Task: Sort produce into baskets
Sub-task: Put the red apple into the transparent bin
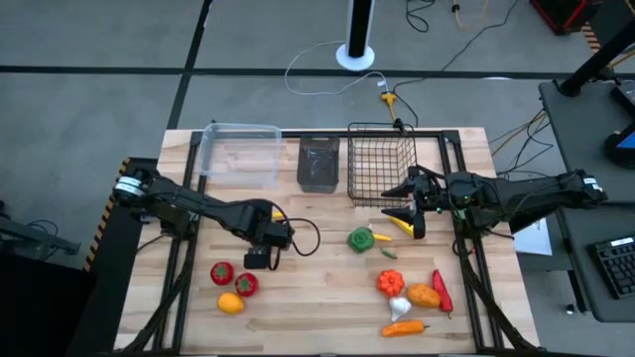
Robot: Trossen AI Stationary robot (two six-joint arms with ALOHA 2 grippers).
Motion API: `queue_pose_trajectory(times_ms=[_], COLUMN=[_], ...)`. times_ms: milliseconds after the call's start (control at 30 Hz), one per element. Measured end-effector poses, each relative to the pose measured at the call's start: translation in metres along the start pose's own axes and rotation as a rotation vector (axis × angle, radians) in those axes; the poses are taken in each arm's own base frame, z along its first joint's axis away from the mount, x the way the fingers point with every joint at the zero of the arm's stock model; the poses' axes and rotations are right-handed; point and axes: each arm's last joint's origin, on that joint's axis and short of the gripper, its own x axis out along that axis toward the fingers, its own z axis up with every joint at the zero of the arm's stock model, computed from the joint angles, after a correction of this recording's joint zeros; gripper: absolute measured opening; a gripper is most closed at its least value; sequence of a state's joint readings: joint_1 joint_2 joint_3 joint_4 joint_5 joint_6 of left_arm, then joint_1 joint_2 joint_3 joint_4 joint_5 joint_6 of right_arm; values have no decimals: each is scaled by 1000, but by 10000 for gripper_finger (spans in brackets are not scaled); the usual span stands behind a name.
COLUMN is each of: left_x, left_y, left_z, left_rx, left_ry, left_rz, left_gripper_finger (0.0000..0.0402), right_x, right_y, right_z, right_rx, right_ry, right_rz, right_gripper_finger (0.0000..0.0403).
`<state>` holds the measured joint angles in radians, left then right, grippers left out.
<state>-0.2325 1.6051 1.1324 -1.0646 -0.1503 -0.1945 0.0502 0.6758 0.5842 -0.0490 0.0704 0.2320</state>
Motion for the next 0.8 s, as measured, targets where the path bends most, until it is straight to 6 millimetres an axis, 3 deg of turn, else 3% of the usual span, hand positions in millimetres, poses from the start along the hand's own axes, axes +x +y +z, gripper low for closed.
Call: queue_pose_trajectory(times_ms=[800], left_x=[33], left_y=[-7], left_z=[-1], left_rx=[-6], left_ry=[66], left_rz=[40], left_gripper_finger=[288], right_x=[0], right_y=[-1], right_z=[-2], right_rx=[1], right_ry=[25], right_rz=[-6], right_gripper_finger=[243])
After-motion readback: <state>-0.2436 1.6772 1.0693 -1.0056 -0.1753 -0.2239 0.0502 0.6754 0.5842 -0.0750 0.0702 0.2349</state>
